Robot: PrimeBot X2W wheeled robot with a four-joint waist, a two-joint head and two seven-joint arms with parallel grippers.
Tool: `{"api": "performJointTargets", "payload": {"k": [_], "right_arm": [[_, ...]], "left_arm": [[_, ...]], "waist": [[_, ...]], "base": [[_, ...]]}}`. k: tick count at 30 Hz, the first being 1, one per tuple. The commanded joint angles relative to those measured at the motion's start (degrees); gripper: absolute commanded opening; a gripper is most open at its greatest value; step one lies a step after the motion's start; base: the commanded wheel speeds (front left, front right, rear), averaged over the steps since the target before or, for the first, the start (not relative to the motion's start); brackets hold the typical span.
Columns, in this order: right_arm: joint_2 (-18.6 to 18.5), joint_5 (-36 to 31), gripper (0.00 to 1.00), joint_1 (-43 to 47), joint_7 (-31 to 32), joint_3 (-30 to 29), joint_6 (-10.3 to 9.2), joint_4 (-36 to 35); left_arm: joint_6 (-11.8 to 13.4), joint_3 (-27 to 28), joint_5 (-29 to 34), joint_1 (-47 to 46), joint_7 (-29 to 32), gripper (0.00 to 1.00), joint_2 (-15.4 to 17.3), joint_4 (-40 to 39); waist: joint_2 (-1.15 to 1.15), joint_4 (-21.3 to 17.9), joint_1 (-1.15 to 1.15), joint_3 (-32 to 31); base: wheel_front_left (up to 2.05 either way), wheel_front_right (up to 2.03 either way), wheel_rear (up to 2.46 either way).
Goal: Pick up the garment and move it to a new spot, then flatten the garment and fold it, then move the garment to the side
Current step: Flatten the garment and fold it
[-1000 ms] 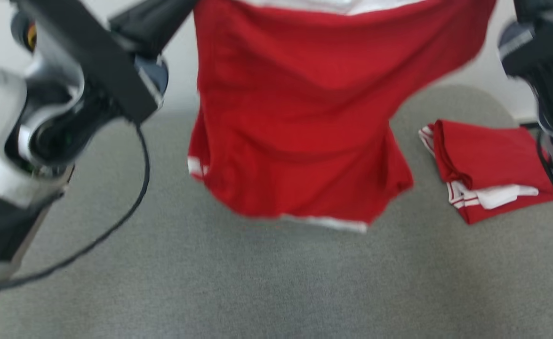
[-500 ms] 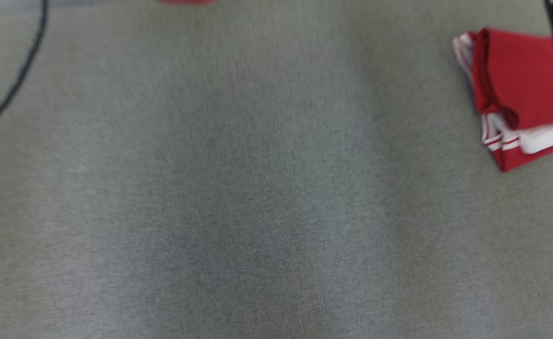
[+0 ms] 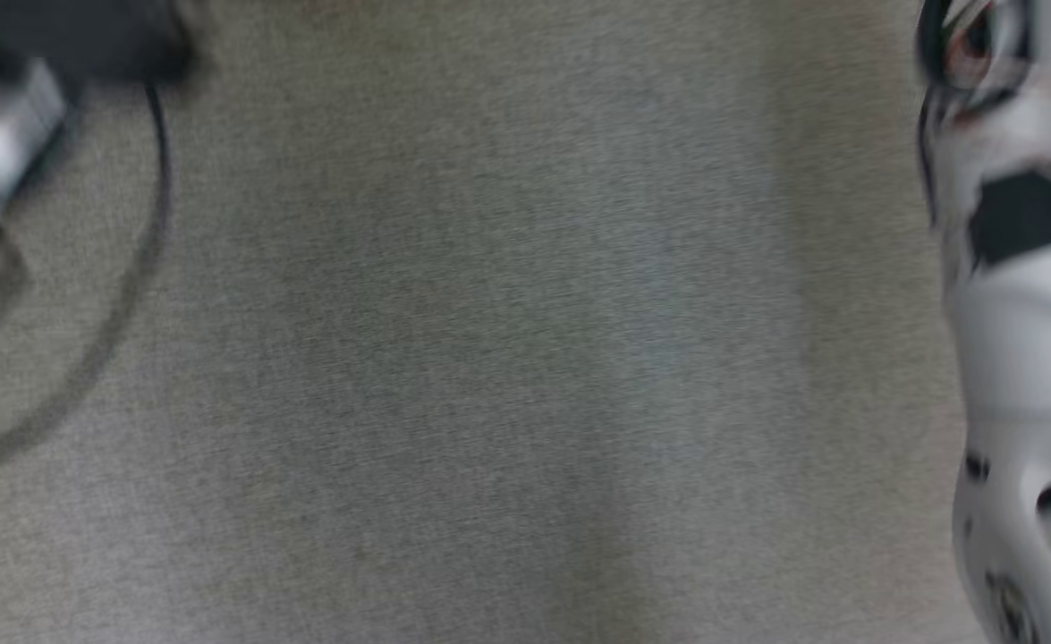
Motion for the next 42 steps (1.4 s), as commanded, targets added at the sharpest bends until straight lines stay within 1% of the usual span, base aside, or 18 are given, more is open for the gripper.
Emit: {"api": "performJointTargets", "payload": {"k": [1, 2, 3, 9, 10, 12, 13, 15, 19, 23, 27, 29, 30, 32, 37, 39, 42], "right_arm": [[-1.42, 1.35, 0.0, 4.37, 0.0, 1.02, -0.15, -1.9], [-1.42, 1.35, 0.0, 4.37, 0.0, 1.02, -0.15, -1.9], [-2.23, 2.1, 0.0, 6.38, -0.01, 1.46, -0.15, -2.99], [-6.92, 7.77, 0.0, 20.51, 0.01, 3.76, -0.15, -7.78], [-7.71, 8.68, 0.0, 22.89, 0.01, 3.86, -0.15, -8.16], [-8.86, 11.98, 0.0, 28.22, 0.01, 6.21, -0.15, -7.34], [-10.1, 13.35, 0.0, 30.16, 0.0, 7.2, -0.15, -7.23], [-12.21, 16.68, 0.0, 33.98, 0.0, 9.26, -0.15, -7.09], [-15.6, 22.14, 0.0, 40.95, 0.01, 12.79, -0.15, -8.06], [-18.4, 26.05, 0.0, 47.33, 0.01, 13.73, -0.15, -10.68], [-20.82, 28.21, 0.0, 53.54, -0.01, 13.82, -0.15, -14.17], [-21.65, 28.85, 0.0, 56.61, 0.0, 13.39, -0.15, -16.13], [-22.63, 29.18, 0.0, 59.66, -0.01, 12.77, -0.15, -18.1], [-23.76, 28.91, 0.0, 62.59, 0.19, 12.19, -0.15, -20.13], [-26.12, 27.93, 0.0, 68.88, 3.23, 9.97, -0.15, -26.28], [-26.3, 27.56, 0.0, 70.44, 5.36, 8.38, -0.15, -28.62], [-25.13, 26.08, 0.0, 69.66, 9.25, 6.18, -0.15, -30.28]], "left_arm": [[0.12, -0.98, -1.74, 4.6, -0.15, 0.0, 1.4, -3.26], [0.12, -0.98, -1.74, 4.6, -0.15, 0.0, 1.4, -3.26], [0.11, -1.77, -2.81, 6.78, -0.14, 0.0, 2.12, -4.79], [0.11, -7.37, -9.84, 21.02, -0.15, 0.0, 6.76, -13.9], [0.12, -7.73, -10.82, 23.0, -0.16, 0.0, 7.32, -14.76], [0.11, -9.11, -12.18, 27.42, -0.16, 0.0, 8.05, -15.91], [0.11, -9.21, -12.52, 29.47, -0.15, 0.0, 8.29, -16.12], [0.11, -8.99, -13.17, 33.93, -0.15, 0.0, 8.16, -15.8], [0.11, -6.68, -9.98, 41.57, -0.15, 0.0, 6.83, -14.68], [0.11, -4.07, -7.24, 49.53, -0.16, 0.0, 4.57, -14.78], [0.11, -1.57, -4.64, 56.86, -0.16, 0.0, 2.34, -15.86], [0.15, -0.61, -3.17, 60.11, -0.16, 0.0, 2.07, -16.51], [0.48, 0.48, -2.22, 63.23, -0.16, 0.0, 1.71, -17.31], [0.86, 1.56, -1.81, 66.24, -0.16, 0.0, 1.75, -18.47], [1.44, 3.43, -3.34, 71.76, -0.16, 0.0, 2.26, -22.78], [1.23, 3.08, -4.71, 72.6, -0.03, 0.0, 2.08, -23.9], [0.82, 2.31, -6.91, 71.52, 0.85, 0.0, 0.35, -24.3]], "waist": [[-0.02, 1.92, -0.02, 0.21], [-0.02, 1.92, -0.02, 0.21], [-0.02, 2.2, -0.02, -0.41], [-0.02, 3.16, -0.02, -5.71], [-0.02, 3.31, -0.02, -6.63], [-0.02, 3.33, -0.02, -8.77], [-0.02, 3.22, -0.02, -9.67], [-0.02, 3.05, -0.02, -11.5], [-0.02, 2.68, -0.02, -14.87], [-0.02, 2.69, -0.02, -18.66], [-0.02, 2.73, -0.02, -22.36], [-0.02, 2.72, -0.02, -23.85], [-0.02, 2.79, -0.02, -25.2], [-0.02, 2.9, -0.02, -26.27], [-0.02, 3.6, -0.02, -27.86], [-0.02, 3.99, -0.02, -28.29], [-0.02, 4.38, -0.02, -28.55]], "base": [[0.0, 0.0, 0.0], [0.0, 0.0, 0.0], [0.0, 0.0, 0.0], [0.0, 0.0, 0.0], [0.0, 0.0, 0.0], [0.0, 0.0, 0.0], [0.0, 0.0, 0.0], [0.0, 0.0, 0.0], [0.0, 0.0, 0.0], [0.0, 0.0, 0.0], [0.0, 0.0, 0.0], [0.0, 0.0, 0.0], [0.0, 0.0, 0.0], [0.0, 0.0, 0.0], [0.0, 0.0, 0.0], [0.0, 0.0, 0.0], [0.0, 0.0, 0.0]]}}
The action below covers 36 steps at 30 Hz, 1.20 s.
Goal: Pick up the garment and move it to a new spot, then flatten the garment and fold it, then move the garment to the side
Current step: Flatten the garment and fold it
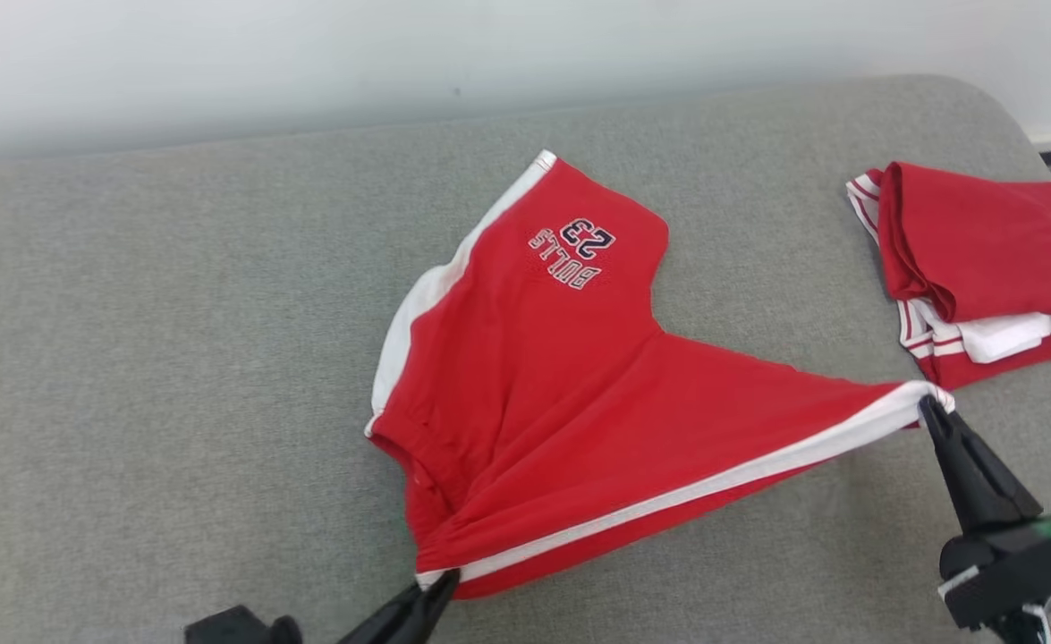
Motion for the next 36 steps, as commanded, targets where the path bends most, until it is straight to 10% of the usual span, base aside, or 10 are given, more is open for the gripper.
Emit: {"api": "performJointTargets", "payload": {"k": [1, 16, 31, 36], "right_arm": [[0.93, -1.71, 0.0, -1.74, 2.09, -0.71, -0.15, 0.23], [8.26, -9.62, 0.0, -33.03, 10.68, 1.17, -0.16, 20.97], [11.69, -11.6, 0.0, -57.81, 5.8, 11.53, -0.16, 45.26], [13.11, -11.68, 0.0, -62.91, 4.04, 14.58, -0.16, 51.47]], "left_arm": [[-0.35, -0.26, -1.6, -1.3, 0.39, 0.0, -1.67, 0.28], [-0.94, 2.02, -21.59, -15.17, 1.1, 0.0, -15.93, 14.02], [-0.96, 8.74, -23.77, -22.31, -0.88, 0.0, -22.74, 22.94], [-0.86, 8.14, -23.0, -23.83, -0.87, 0.25, -22.82, 23.89]], "waist": [[0.01, 0.76, 0.01, -0.3], [0.01, 8.37, 0.01, 7.24], [0.01, 15.43, 0.01, 14.87], [0.01, 16.13, 0.01, 16.66]], "base": [[0.0, 0.0, 0.0], [0.0, 0.0, 0.0], [0.0, 0.0, 0.0], [0.0, 0.0, 0.0]]}}
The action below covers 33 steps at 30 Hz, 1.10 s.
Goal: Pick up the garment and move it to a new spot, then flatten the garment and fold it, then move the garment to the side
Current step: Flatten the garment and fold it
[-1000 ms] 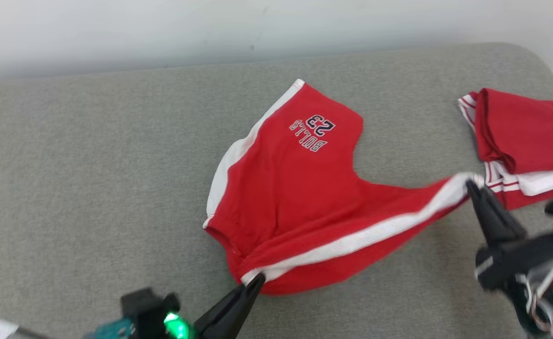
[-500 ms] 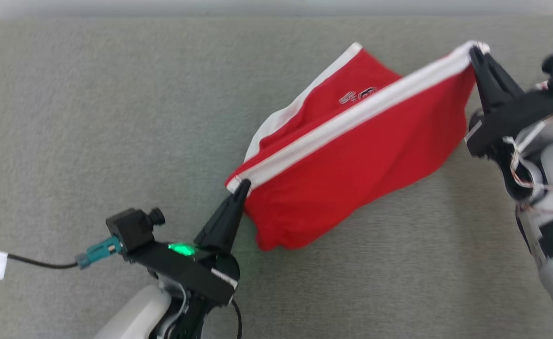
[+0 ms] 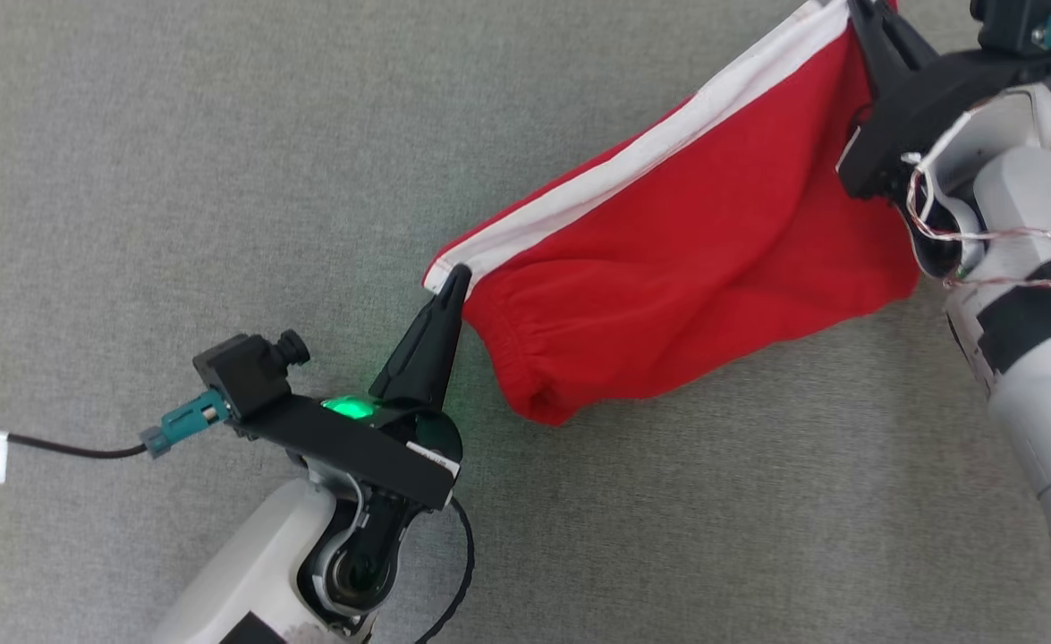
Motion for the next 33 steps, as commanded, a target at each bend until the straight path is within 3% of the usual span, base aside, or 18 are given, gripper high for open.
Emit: {"api": "performJointTargets", "payload": {"k": [1, 3, 5, 6, 7, 8, 13, 18, 23, 28, 33], "right_arm": [[0.73, -0.02, 0.0, -1.68, -1.16, 1.08, -0.16, 1.96], [1.33, 0.51, 0.03, -2.78, -2.07, 2.27, -0.16, 3.72], [1.74, 1.1, 0.41, -3.64, -3.05, 3.55, -0.16, 5.02], [1.91, 1.37, 1.0, -3.93, -3.93, 4.15, -0.16, 5.36], [2.05, 1.84, 1.0, -4.04, -5.15, 4.63, -0.16, 5.64], [2.22, 2.52, 1.0, -3.92, -6.26, 5.02, -0.16, 5.82], [1.1, 5.89, 1.0, -2.35, -10.99, 5.95, -0.16, 4.86], [-2.04, 10.97, 1.0, 2.25, -13.27, 4.85, -0.16, 1.46], [-5.35, 15.56, 1.0, 9.22, -13.5, 3.07, -0.16, -1.85], [-8.37, 19.55, 1.0, 15.04, -13.51, 3.89, -0.16, -2.57], [-10.06, 21.26, 1.0, 16.28, -13.28, 5.32, -0.16, -0.68]], "left_arm": [[0.12, -0.23, 0.6, -0.83, -0.17, 0.25, 0.04, 0.82], [0.13, -0.33, 0.93, -0.88, -0.17, 0.29, 0.13, 1.56], [0.17, -0.19, 1.59, -1.07, -0.18, 0.41, 0.44, 2.6], [0.18, -0.06, 1.5, -0.97, -0.17, 0.66, 0.45, 2.97], [0.18, 0.06, 1.5, -0.67, -0.18, 0.87, 0.4, 3.29], [0.18, 0.2, 1.86, -0.5, -0.18, 1.0, 0.48, 3.6], [0.17, 1.98, 4.96, 1.01, -0.18, 1.0, 0.68, 4.25], [0.66, 5.95, 14.45, 4.54, -0.2, 1.0, 1.26, 2.95], [3.39, 8.66, 24.65, 10.6, -0.21, 1.0, 2.2, -2.05], [4.86, 10.84, 34.5, 17.26, -0.21, 1.0, 2.0, -8.61], [3.93, 12.36, 39.43, 22.38, -0.21, 1.0, -0.07, -12.42]], "waist": [[-0.01, 1.45, -0.01, 1.95], [-0.01, 1.49, -0.01, 2.15], [-0.01, 1.32, -0.01, 2.16], [-0.01, 1.19, -0.01, 2.13], [-0.01, 1.0, -0.01, 1.97], [-0.01, 0.83, -0.01, 1.78], [-0.01, -0.08, -0.01, 0.47], [-0.01, -1.63, -0.01, -1.97], [-0.01, -2.53, -0.01, -4.26], [-0.01, -1.58, -0.01, -5.85], [-0.01, 0.88, -0.01, -5.95]], "base": [[0.0, 0.0, 0.0], [0.0, 0.0, 0.0], [0.0, 0.0, 0.0], [0.0, 0.0, 0.0], [0.0, 0.0, 0.0], [0.0, 0.0, 0.0], [0.0, 0.0, 0.0], [0.0, 0.0, 0.0], [0.0, 0.0, 0.0], [0.0, 0.0, 0.0], [0.0, 0.0, 0.0]]}}
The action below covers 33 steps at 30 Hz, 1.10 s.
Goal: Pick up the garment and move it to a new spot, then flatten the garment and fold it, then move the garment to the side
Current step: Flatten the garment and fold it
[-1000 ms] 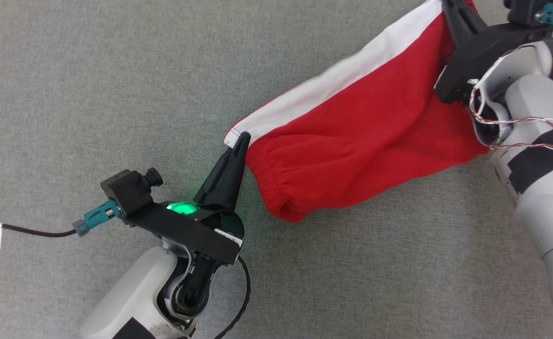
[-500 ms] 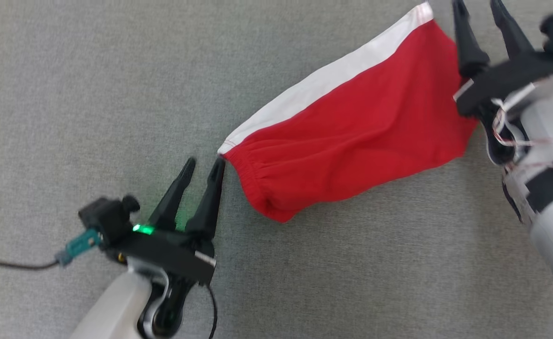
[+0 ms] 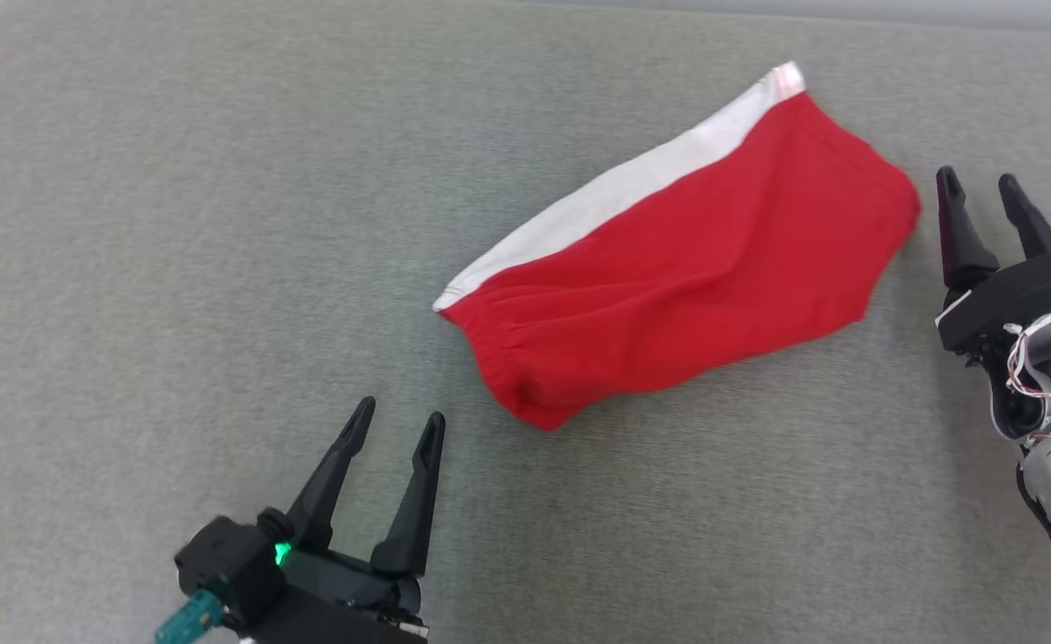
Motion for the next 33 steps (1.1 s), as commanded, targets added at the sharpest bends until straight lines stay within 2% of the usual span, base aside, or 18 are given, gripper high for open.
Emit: {"api": "performJointTargets", "payload": {"k": [1, 8, 11, 12, 13, 14, 16, 17, 27, 33], "right_arm": [[0.05, 0.34, 1.0, 0.03, 0.13, 0.67, -0.16, 0.79], [0.71, -1.86, 1.0, -2.51, 1.8, 4.51, -0.16, 6.46], [2.13, -3.38, 1.0, -3.35, 2.35, 6.52, -0.16, 10.55], [2.54, -3.41, 0.95, -3.43, 2.47, 6.67, -0.16, 11.65], [2.94, -3.46, 0.75, -3.52, 2.65, 6.87, -0.16, 12.72], [3.29, -3.5, 0.48, -3.56, 2.89, 7.11, -0.16, 13.59], [3.93, -3.22, 0.05, -3.65, 2.76, 7.39, -0.16, 14.66], [3.98, -2.92, 0.0, -3.65, 2.5, 7.36, -0.16, 15.08], [3.31, 0.47, 0.0, -1.73, -0.3, 3.51, -0.16, 13.04], [1.41, -0.63, 0.0, 4.93, -0.36, -4.12, -0.16, 6.46]], "left_arm": [[-0.56, 0.35, 1.5, 1.24, -0.14, 1.0, -0.56, -0.5], [-2.29, 1.15, 4.83, 3.77, -0.14, 1.0, -3.96, -0.58], [-3.01, 1.67, 5.75, 4.43, -0.15, 1.0, -5.28, 0.16], [-3.22, 1.76, 5.98, 4.53, -0.15, 1.0, -5.57, 0.34], [-3.29, 1.87, 6.17, 4.57, -0.15, 1.0, -5.82, 0.5], [-3.32, 2.02, 6.36, 4.64, -0.15, 1.0, -6.04, 0.66], [-3.63, 2.36, 6.72, 4.82, -0.15, 1.0, -6.24, 0.95], [-3.73, 2.6, 6.98, 4.89, -0.15, 1.0, -6.29, 1.04], [-4.04, 4.16, 8.2, 5.88, -0.15, 1.0, -6.52, 0.6], [-4.2, 4.53, 8.96, 7.09, -0.14, 1.0, -6.65, 0.49]], "waist": [[0.0, 1.99, 0.01, 0.11], [0.0, 6.18, 0.01, 0.95], [0.0, 7.54, 0.01, 0.72], [0.0, 7.77, 0.01, 0.59], [0.0, 7.91, 0.01, 0.46], [0.0, 8.0, 0.01, 0.28], [0.0, 8.01, 0.01, -0.1], [0.0, 7.91, 0.01, -0.27], [0.0, 4.14, 0.01, -2.38], [0.0, 0.58, 0.01, -4.55]], "base": [[0.0, 0.0, 0.0], [0.0, 0.0, 0.0], [0.0, 0.0, 0.0], [0.0, 0.0, 0.0], [0.0, 0.0, 0.0], [0.0, 0.0, 0.0], [0.0, 0.0, 0.0], [0.0, 0.0, 0.0], [0.0, 0.0, 0.0], [0.0, 0.0, 0.0]]}}
